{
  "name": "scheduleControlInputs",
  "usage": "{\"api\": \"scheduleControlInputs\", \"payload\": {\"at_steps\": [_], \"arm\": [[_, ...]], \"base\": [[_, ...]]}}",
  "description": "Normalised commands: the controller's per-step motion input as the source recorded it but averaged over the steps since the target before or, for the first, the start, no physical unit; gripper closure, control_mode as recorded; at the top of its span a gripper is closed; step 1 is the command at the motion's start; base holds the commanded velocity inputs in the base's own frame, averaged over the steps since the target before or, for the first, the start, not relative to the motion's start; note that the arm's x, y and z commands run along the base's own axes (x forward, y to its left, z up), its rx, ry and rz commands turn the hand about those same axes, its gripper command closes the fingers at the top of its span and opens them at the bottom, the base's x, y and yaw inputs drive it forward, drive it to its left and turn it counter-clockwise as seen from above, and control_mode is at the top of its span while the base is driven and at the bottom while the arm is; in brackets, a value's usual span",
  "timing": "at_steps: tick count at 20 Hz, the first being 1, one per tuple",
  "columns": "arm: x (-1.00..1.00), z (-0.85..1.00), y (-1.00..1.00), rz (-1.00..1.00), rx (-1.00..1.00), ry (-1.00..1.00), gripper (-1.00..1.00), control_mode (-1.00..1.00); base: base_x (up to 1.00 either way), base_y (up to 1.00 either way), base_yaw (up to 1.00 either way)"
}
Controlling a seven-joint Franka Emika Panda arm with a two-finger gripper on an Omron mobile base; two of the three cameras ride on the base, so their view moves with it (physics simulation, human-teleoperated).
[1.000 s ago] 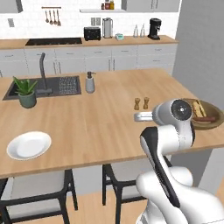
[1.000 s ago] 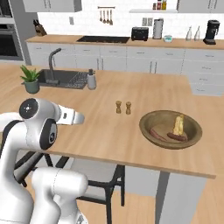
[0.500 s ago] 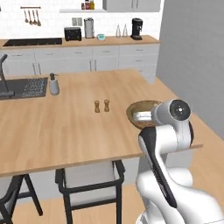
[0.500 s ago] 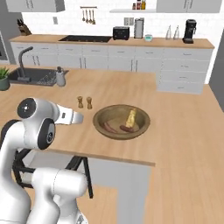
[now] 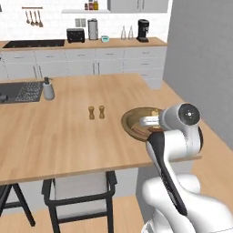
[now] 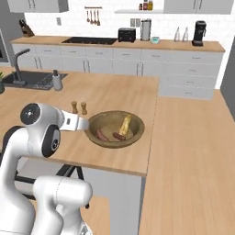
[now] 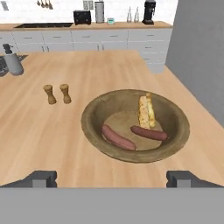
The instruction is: Place one bun and one sausage from the bowl on each plate.
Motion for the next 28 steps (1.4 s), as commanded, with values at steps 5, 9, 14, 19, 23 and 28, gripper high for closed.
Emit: {"api": "scheduleControlInputs", "payload": {"at_steps": [5,9,14,19,23,28], "arm": [[0.00,0.00,0.00,0.00,0.00,0.00,-1.00,1.00],[1.00,0.26,-0.87,0.04,0.13,0.07,-1.00,-1.00],[0.99,0.01,-0.58,-0.01,-0.03,0.29,-1.00,-1.00],[0.59,-0.65,-0.56,-0.01,-0.10,0.32,-1.00,-1.00],[0.40,-0.67,-0.36,0.00,-0.05,0.26,-1.00,-1.00],[0.37,-0.44,-0.26,0.00,-0.04,0.17,-1.00,-1.00]], "base": [[1.00,-0.62,0.12],[0.00,0.00,0.00],[0.00,0.00,0.00],[0.00,0.00,0.00],[0.00,0.00,0.00],[0.00,0.00,0.00]]}}
